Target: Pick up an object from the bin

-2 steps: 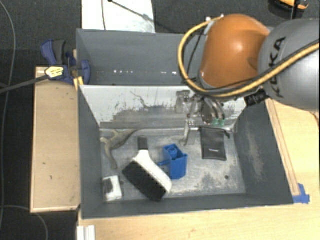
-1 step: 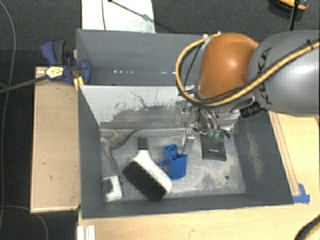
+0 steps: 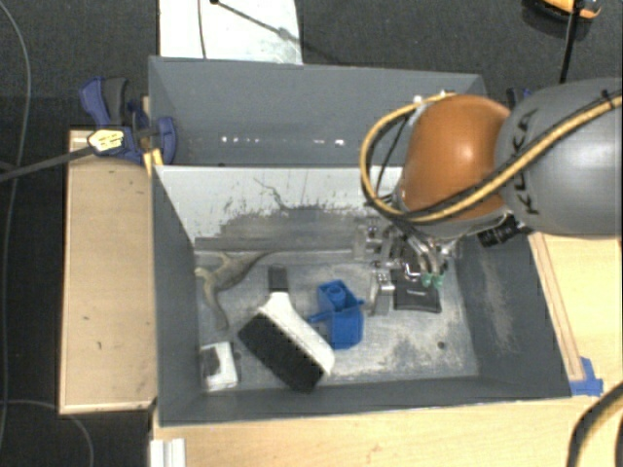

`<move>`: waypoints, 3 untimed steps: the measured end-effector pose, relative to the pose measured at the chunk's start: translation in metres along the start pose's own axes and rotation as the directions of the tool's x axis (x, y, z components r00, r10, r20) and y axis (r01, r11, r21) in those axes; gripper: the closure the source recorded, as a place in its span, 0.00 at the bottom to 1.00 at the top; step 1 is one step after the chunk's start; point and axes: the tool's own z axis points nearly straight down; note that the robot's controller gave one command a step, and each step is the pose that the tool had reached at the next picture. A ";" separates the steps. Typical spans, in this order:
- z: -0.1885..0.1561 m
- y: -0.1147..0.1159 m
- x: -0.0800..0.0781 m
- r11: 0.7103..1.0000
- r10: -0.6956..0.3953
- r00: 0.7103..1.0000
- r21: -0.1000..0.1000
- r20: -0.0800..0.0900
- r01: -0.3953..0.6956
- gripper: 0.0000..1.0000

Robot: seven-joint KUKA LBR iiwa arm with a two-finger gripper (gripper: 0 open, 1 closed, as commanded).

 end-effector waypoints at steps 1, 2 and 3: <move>0.025 -0.005 0.008 0.987 0.158 0.987 -0.002 0.005 -0.158 0.00; 0.060 -0.001 -0.008 0.999 0.040 0.999 -0.001 0.004 -0.040 0.00; 0.070 0.001 -0.008 1.000 0.008 1.000 0.000 0.002 -0.008 0.00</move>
Offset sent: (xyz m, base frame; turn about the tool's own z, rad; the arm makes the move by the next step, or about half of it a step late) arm 0.0146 0.0020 -0.0761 0.0048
